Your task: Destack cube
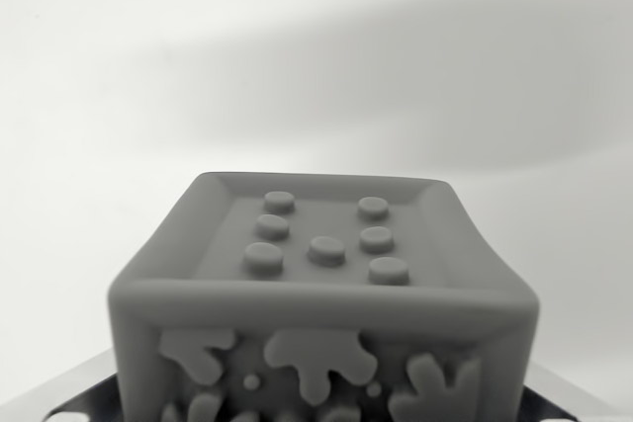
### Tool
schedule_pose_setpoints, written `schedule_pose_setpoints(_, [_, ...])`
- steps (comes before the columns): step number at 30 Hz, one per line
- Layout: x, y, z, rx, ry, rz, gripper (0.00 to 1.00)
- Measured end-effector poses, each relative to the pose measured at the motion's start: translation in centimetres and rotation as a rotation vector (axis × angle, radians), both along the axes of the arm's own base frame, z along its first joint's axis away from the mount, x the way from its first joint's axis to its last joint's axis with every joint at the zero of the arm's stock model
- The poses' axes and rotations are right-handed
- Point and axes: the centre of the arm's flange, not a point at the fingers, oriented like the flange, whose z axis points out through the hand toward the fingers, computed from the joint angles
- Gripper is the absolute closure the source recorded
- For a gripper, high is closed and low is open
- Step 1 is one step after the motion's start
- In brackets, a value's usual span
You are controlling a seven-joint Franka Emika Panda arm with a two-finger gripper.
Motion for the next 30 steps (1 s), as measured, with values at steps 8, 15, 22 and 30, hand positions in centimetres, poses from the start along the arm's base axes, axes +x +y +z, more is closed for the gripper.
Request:
schedule_pose_setpoints(8, [-0.1, 1.5, -0.1, 0.000, 0.000, 0.014, 1.00])
schedule_pose_setpoints(15, [-0.1, 2.8, -0.2, -0.001, -0.002, 0.025, 1.00])
schedule_pose_setpoints(22, [-0.2, 4.1, -0.3, -0.001, -0.002, 0.038, 1.00])
schedule_pose_setpoints(30, [-0.3, 5.6, -0.4, -0.001, -0.004, 0.051, 1.00])
